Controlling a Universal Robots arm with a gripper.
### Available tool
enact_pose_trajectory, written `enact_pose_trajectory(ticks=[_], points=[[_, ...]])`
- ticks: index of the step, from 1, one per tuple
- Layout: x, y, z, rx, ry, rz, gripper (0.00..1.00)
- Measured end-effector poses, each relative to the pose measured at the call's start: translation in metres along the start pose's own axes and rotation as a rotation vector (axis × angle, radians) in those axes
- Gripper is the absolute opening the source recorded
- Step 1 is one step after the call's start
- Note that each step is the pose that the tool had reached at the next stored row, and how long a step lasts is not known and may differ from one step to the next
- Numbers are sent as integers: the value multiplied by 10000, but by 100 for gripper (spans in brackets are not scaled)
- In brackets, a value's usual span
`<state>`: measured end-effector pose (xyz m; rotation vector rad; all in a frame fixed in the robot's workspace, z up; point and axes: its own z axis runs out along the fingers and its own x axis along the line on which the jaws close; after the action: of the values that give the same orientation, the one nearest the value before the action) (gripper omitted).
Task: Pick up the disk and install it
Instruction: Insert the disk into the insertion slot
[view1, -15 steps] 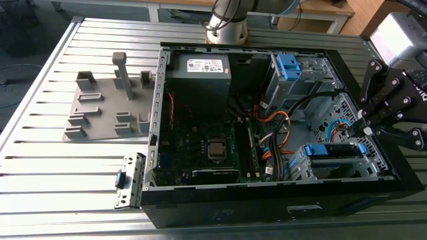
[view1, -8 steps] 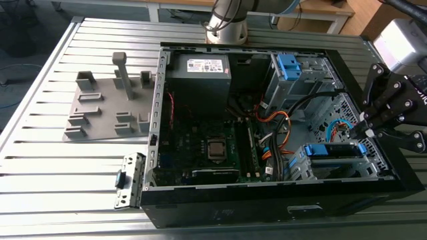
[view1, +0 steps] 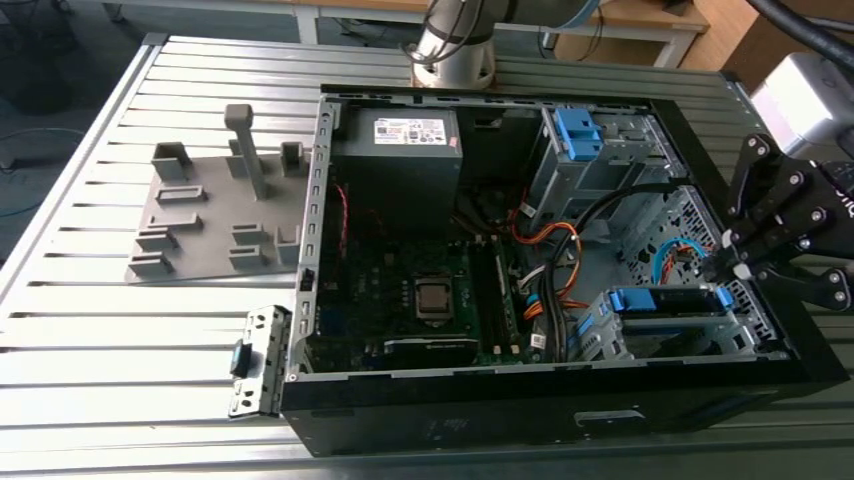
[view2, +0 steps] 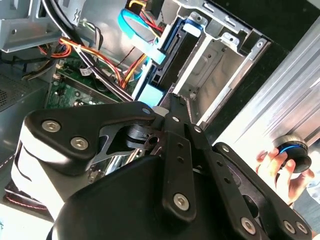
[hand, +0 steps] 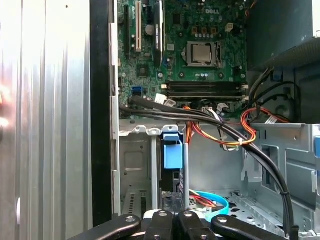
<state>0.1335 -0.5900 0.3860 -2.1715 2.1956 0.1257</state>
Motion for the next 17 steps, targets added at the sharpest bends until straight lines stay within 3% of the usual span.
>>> enact_pose_trajectory(ticks=[14,17], points=[[-20,-207,98,-33,2,3,11],[-22,-224,102,-34,3,3,11]])
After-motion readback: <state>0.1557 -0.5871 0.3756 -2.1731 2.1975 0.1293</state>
